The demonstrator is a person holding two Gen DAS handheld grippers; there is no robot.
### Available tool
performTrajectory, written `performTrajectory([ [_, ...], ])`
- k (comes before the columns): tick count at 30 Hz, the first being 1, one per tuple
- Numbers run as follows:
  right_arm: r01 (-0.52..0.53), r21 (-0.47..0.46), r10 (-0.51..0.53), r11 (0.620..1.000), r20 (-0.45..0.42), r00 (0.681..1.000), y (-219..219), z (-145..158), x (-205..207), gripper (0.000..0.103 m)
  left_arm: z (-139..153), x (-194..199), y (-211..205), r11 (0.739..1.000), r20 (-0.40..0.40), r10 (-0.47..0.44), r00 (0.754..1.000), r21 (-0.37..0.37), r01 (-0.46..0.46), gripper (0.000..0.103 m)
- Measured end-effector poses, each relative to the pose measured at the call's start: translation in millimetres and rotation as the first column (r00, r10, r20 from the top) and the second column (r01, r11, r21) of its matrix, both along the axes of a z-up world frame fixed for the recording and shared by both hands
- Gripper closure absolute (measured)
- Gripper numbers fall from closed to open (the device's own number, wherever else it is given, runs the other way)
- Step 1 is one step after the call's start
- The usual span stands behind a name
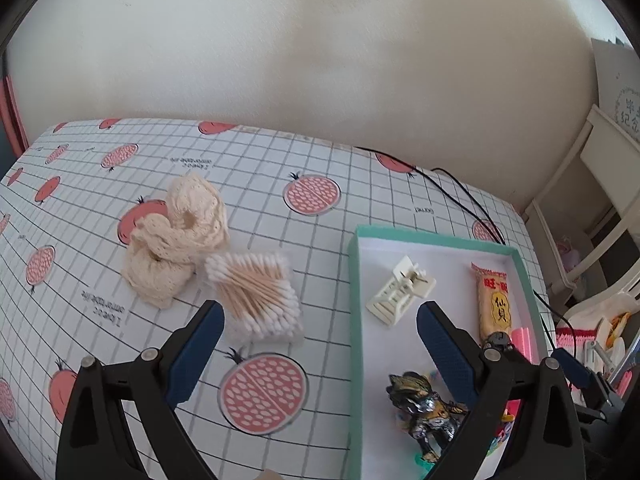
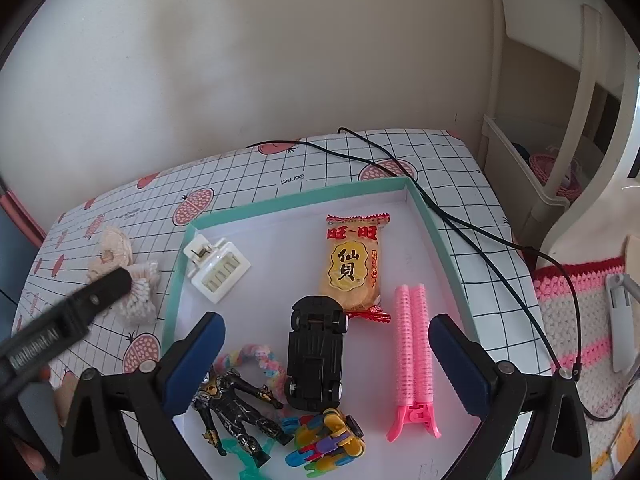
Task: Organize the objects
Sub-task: 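Move both tools back toward the lace cloth and cotton swab bag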
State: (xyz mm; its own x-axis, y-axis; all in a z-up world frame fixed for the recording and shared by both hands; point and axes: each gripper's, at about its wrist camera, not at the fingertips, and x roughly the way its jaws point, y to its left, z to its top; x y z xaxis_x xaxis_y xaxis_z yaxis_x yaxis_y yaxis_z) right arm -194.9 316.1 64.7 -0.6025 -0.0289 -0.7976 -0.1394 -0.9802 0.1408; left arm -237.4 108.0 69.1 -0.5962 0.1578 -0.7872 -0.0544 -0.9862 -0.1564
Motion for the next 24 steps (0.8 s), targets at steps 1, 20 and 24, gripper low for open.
performTrajectory([
  [1, -0.006, 0.002, 0.006, 1.000, 0.001, 1.000, -2, 0, 0, 0.000, 1, -1, -4, 1.000, -0.007, 0.003, 1.000, -0.005, -0.003, 0.006],
  [20, -0.029, 0.046, 0.033, 0.999, -0.077, 0.996, -56, 39, -22, 0.000, -12, -68, -120, 0.991, 0.011, 0.121, 0.993, 0.050, -0.122, 0.006],
  [24, -0.060, 0.021, 0.062, 0.998, -0.067, 0.996, -86, 39, -42, 0.000, -18, -77, -138, 0.992, 0.024, 0.112, 0.993, 0.051, -0.114, 0.006],
])
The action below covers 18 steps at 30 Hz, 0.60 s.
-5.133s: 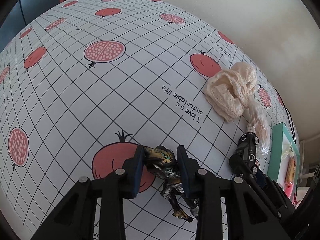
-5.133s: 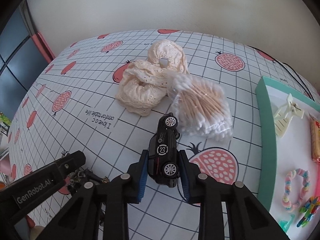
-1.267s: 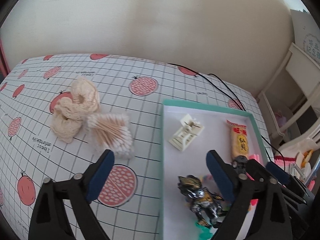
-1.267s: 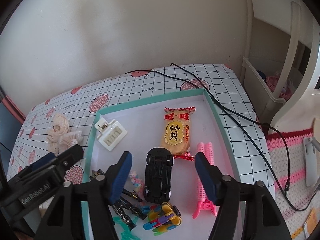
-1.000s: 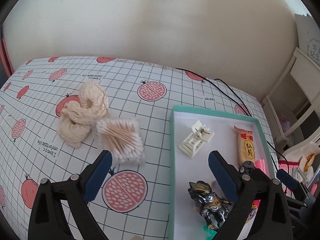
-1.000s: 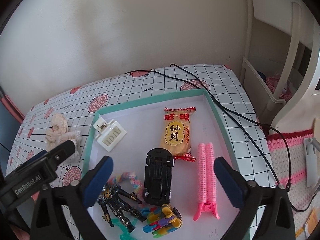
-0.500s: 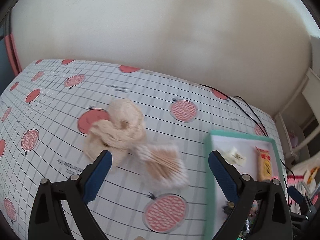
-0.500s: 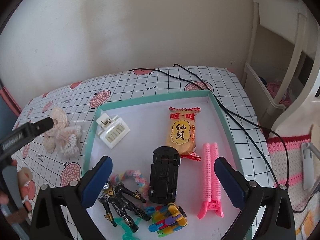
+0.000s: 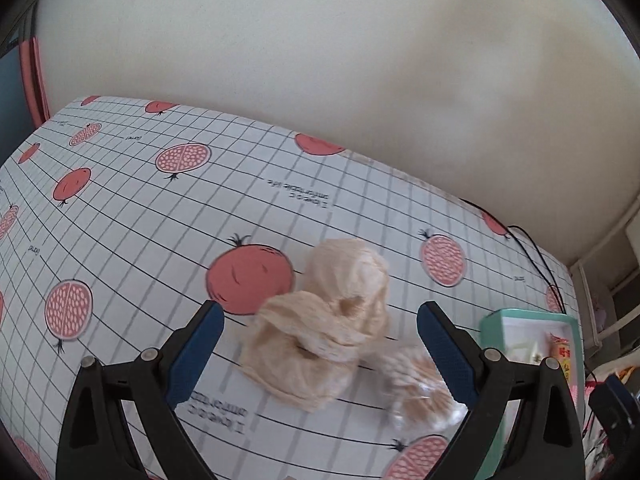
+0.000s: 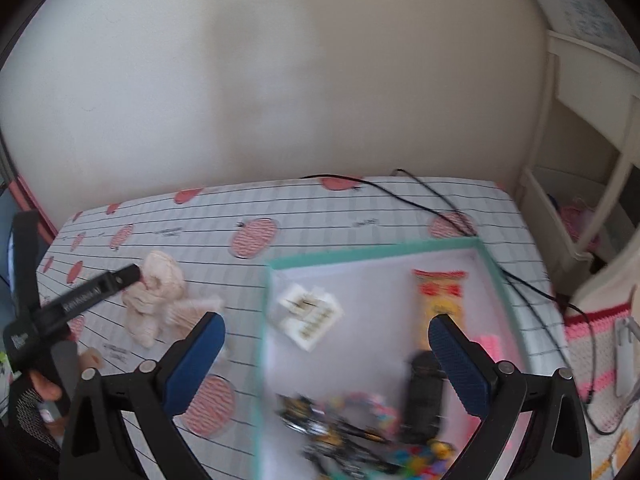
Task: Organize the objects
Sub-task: 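Move both tools back toward the lace cloth and cotton swab bag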
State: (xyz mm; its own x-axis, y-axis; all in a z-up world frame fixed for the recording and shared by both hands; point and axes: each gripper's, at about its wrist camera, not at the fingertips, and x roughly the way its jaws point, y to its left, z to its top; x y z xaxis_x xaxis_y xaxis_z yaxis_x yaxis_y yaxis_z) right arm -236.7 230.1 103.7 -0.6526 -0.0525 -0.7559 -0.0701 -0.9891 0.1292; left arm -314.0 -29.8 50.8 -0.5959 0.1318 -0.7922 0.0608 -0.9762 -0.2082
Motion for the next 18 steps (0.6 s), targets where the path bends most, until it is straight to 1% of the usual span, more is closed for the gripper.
performTrajectory([
  [3, -0.023, -0.010, 0.024, 1.000, 0.020, 1.000, -25, -4, -13, 0.000, -3, -5, -11, 0.999, 0.000, -0.033, 0.999, 0.000, 0.033, 0.006],
  [8, -0.100, 0.038, 0.098, 0.994, 0.054, 0.994, -69, -16, -28, 0.000, -9, -11, -29, 0.997, 0.013, -0.052, 0.999, 0.054, 0.051, 0.006],
  [10, -0.123, 0.043, 0.120, 0.992, 0.063, 0.991, -81, -22, -31, 0.000, -10, -10, -31, 0.997, 0.011, -0.064, 0.998, 0.046, 0.063, 0.006],
  [12, -0.137, 0.061, 0.132, 0.989, 0.086, 0.988, -91, -31, -35, 0.000, -9, -10, -31, 0.996, 0.003, -0.078, 0.997, 0.033, 0.078, 0.006],
  [16, -0.157, 0.081, 0.146, 0.984, 0.127, 0.981, -104, -46, -39, 0.000, -8, -8, -25, 0.994, -0.007, -0.103, 0.995, 0.038, 0.103, 0.006],
  [18, -0.160, 0.074, 0.149, 0.984, 0.145, 0.978, -107, -54, -41, 0.000, -10, -8, -20, 0.991, -0.011, -0.126, 0.992, 0.051, 0.126, 0.006],
])
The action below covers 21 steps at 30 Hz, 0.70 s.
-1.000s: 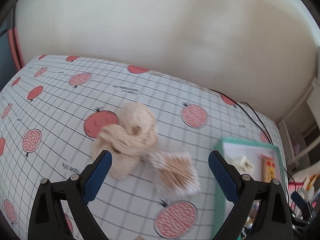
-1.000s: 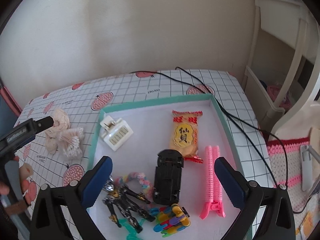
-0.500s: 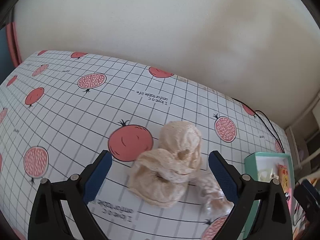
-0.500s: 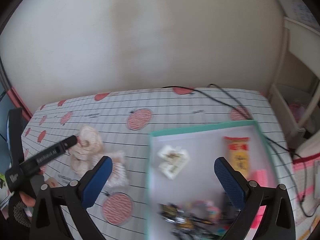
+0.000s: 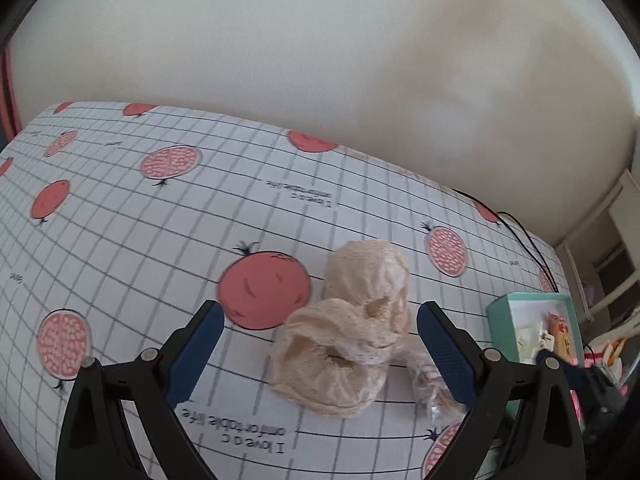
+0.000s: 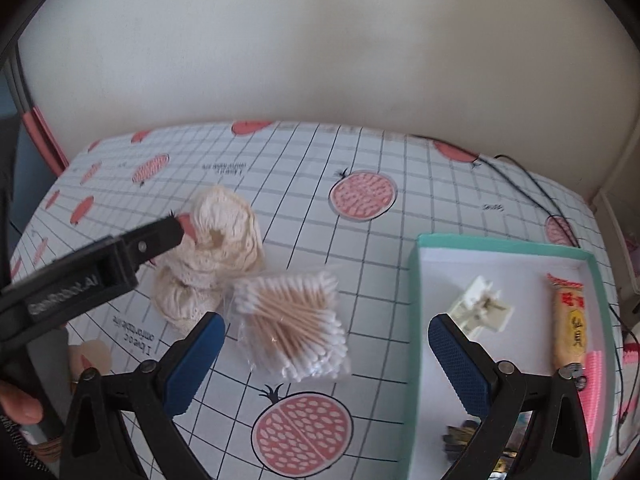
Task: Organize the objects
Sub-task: 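Move both tools back toward the lace cloth and cotton swab bag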
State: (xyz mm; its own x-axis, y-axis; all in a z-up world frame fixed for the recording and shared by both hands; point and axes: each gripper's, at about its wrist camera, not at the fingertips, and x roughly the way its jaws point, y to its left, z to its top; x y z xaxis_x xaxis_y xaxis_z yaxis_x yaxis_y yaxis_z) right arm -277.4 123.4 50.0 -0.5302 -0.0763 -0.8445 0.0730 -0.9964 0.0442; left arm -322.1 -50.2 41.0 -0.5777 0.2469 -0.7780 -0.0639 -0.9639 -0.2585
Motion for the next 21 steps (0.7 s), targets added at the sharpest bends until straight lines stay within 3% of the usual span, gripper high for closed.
performTrajectory([
  [16, -0.012, 0.039, 0.010, 0.999, 0.060, 0.998, -15, -30, -15, 0.000, -29, -1, 10, 1.000, 0.075, -0.001, 0.997, 0.000, 0.001, 0.006],
  [19, -0.012, 0.045, 0.009, 0.999, 0.067, 0.998, -17, -32, -19, 0.001, -29, 0, 11, 1.000, 0.071, -0.007, 0.997, -0.004, 0.007, 0.010],
  [21, -0.012, 0.046, 0.009, 0.999, 0.072, 0.997, -19, -33, -20, 0.002, -30, -1, 12, 1.000, 0.073, -0.008, 0.997, -0.008, 0.008, 0.019],
])
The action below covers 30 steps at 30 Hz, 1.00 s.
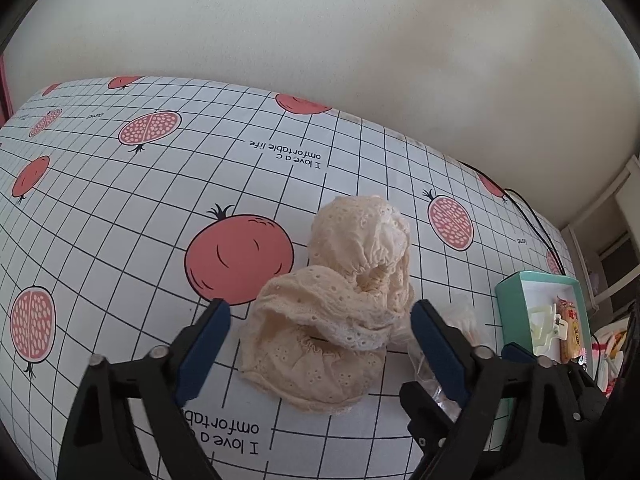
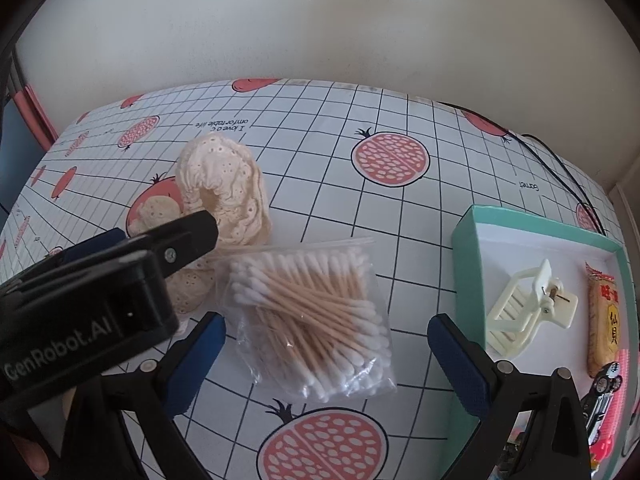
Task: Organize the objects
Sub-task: 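Move both tools back toward the lace cloth and cotton swab bag, then grasp the cream lace cloth with the left gripper while the right grasps the cotton swab bag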
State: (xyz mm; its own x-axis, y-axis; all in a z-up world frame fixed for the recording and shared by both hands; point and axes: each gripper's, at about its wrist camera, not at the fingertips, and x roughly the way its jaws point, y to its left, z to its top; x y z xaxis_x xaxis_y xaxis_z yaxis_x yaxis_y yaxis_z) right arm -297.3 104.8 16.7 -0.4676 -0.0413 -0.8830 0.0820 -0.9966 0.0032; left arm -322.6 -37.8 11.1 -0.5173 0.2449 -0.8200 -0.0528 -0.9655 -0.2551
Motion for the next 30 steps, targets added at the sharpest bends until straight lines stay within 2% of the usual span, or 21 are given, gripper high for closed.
performTrajectory([
  [2, 0.007, -0.008, -0.007, 1.000, 0.017, 1.000, 1.5, -1.4, 0.0, 0.003, -1.2, -0.9, 0.0, 1.000, 0.009, 0.006, 1.000, -0.008, -0.005, 0.025],
  [14, 0.013, 0.022, -0.014, 1.000, 0.034, 0.999, -2.8, -4.6, -0.7, 0.016, -1.5, -2.2, 0.5, 1.000, 0.029, 0.001, 1.000, -0.005, -0.001, 0.045],
  [21, 0.019, 0.022, -0.020, 1.000, 0.029, 0.999, -3.2, -1.8, 0.2, 0.028, -3.3, -2.8, 1.6, 1.000, 0.053, 0.008, 0.999, -0.026, -0.007, 0.054],
  [30, 0.020, 0.024, -0.021, 1.000, 0.041, 0.999, -4.2, -1.1, -1.2, 0.037, -4.0, 0.9, 0.7, 0.999, 0.060, 0.020, 0.998, -0.031, -0.018, 0.067],
])
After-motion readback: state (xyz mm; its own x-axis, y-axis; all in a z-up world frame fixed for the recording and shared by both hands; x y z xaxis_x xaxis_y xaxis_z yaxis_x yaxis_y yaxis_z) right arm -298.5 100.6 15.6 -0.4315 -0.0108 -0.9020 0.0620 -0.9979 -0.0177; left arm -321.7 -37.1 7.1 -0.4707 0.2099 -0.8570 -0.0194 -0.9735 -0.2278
